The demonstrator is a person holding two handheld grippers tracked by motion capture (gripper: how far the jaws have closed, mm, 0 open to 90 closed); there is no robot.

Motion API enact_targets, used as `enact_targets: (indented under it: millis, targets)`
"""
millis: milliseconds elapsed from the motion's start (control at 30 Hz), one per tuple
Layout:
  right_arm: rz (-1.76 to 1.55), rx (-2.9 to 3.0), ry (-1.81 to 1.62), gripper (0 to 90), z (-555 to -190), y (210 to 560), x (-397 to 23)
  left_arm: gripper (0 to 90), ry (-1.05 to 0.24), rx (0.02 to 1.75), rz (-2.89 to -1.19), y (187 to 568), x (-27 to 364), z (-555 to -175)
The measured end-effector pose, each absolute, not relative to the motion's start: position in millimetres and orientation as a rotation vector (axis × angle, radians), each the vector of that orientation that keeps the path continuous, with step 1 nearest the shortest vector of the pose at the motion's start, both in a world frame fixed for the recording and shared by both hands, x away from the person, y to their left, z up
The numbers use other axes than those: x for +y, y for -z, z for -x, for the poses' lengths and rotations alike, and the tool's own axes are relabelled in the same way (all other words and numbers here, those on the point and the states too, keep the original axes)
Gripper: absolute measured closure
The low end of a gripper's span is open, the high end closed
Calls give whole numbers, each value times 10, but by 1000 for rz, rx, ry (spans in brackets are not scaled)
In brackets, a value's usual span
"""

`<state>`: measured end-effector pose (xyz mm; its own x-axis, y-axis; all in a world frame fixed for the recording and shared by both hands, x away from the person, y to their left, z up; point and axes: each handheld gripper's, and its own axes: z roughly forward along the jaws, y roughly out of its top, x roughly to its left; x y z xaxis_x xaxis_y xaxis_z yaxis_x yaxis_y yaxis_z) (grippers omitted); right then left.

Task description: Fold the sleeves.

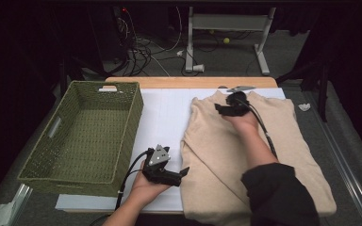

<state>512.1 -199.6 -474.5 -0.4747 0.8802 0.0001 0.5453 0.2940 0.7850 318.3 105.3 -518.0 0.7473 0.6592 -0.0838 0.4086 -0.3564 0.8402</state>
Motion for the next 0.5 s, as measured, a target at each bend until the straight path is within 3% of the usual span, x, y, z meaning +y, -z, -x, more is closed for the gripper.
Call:
enact_targets:
  millis: [233, 500]
  targets:
    - [-1353, 2038, -1041, 433, -4693, 4787, -2840, 0, -374, 849, -2017, 5192, 1054, -3204]
    - [-1411, 1975, -990, 410, -4418, 4838, -3489, 0, -369, 794, -1968, 5191, 1035, -3132]
